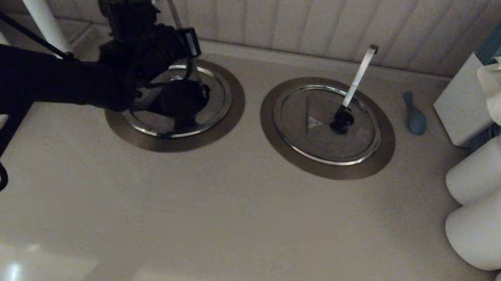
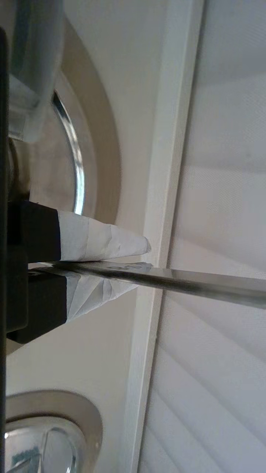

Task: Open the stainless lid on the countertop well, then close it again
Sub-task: Stir with a spoon

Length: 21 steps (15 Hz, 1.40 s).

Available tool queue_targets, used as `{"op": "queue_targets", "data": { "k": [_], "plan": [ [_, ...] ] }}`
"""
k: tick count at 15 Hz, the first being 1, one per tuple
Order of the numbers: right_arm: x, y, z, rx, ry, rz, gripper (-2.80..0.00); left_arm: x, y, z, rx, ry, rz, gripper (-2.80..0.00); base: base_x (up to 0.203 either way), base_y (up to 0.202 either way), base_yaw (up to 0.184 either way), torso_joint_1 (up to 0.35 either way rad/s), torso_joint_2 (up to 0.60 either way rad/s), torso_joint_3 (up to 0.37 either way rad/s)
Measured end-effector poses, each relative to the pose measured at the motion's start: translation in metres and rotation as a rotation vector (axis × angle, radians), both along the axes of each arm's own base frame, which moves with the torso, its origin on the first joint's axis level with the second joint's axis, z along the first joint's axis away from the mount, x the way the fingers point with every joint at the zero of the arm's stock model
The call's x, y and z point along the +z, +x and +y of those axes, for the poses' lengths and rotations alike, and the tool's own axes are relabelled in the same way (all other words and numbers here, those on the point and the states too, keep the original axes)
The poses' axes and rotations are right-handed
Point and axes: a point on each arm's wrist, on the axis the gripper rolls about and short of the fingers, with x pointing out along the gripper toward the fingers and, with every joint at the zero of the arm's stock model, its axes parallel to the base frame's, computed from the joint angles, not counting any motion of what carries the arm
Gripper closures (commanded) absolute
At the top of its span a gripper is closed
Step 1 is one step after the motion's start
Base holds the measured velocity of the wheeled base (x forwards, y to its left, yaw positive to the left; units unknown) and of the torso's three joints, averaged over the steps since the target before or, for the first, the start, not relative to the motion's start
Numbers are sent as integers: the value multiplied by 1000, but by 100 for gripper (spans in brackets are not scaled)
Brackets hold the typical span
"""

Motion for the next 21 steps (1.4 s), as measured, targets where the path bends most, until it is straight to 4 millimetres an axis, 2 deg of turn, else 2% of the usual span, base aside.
{"op": "queue_targets", "data": {
  "k": [10, 14, 18, 21],
  "plan": [
    [0, 0, 0, 0, 0, 0, 0, 27, -31, -1, -40, -28, 163, 0, 0, 0, 0, 0, 0, 0],
    [0, 0, 0, 0, 0, 0, 0, 26, -35, 1, -36, 6, 207, 0, 0, 0, 0, 0, 0, 0],
    [0, 0, 0, 0, 0, 0, 0, 17, -35, 10, 11, 138, 225, 0, 0, 0, 0, 0, 0, 0],
    [0, 0, 0, 0, 0, 0, 0, 16, -34, 14, 28, 165, 225, 0, 0, 0, 0, 0, 0, 0]
  ]
}}
